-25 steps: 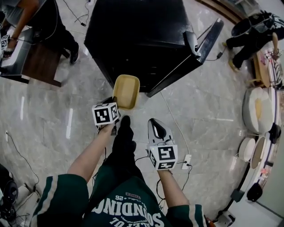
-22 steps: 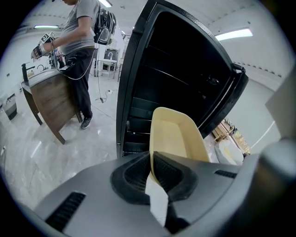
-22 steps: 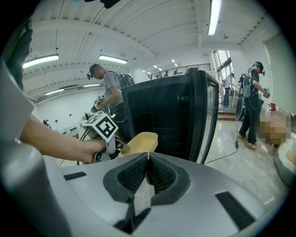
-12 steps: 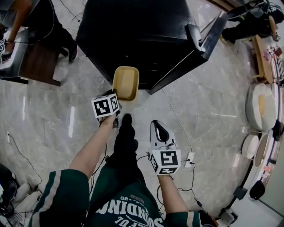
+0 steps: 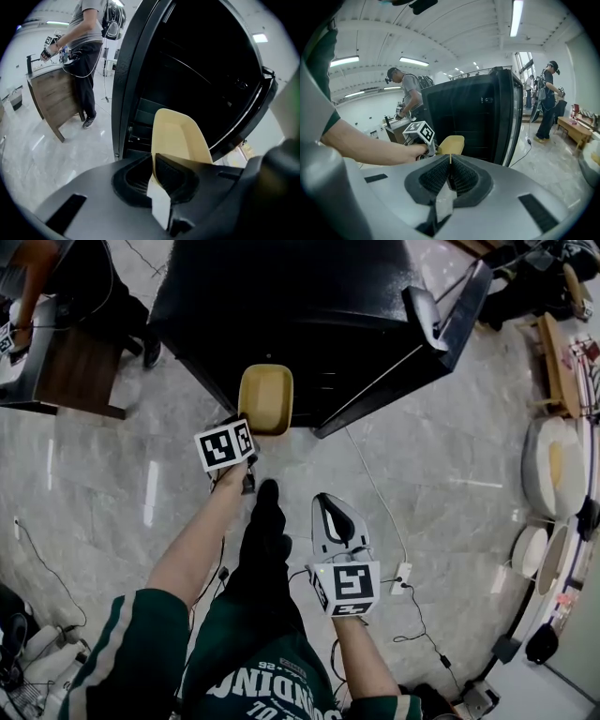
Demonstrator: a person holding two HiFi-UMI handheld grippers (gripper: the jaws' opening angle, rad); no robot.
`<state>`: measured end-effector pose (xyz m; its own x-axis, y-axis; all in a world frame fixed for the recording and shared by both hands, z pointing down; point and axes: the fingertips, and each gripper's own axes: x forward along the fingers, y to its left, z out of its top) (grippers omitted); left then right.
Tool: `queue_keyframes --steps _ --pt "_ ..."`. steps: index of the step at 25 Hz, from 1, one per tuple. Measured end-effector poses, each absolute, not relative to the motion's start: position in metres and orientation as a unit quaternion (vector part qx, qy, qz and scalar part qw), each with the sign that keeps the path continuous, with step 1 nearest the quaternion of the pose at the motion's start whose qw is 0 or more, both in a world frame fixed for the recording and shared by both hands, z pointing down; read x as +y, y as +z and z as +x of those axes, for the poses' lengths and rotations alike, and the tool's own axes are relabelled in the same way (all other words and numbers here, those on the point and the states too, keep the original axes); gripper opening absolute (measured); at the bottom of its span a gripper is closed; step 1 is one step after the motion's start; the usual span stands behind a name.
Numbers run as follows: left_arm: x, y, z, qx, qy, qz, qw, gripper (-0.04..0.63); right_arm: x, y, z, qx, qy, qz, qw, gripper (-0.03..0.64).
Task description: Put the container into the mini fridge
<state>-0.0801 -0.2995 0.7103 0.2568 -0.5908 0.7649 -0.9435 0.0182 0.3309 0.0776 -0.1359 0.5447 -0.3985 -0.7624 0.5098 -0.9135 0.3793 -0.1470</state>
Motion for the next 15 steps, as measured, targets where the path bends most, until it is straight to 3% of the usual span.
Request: queue_keyframes --steps 15 --pt "-0.334 0.739 -0.068 -0.576 0.213 0.654 0.441 0.025 -0.125 0.567 0.089 -0.796 0.230 0.527 0.189 0.035"
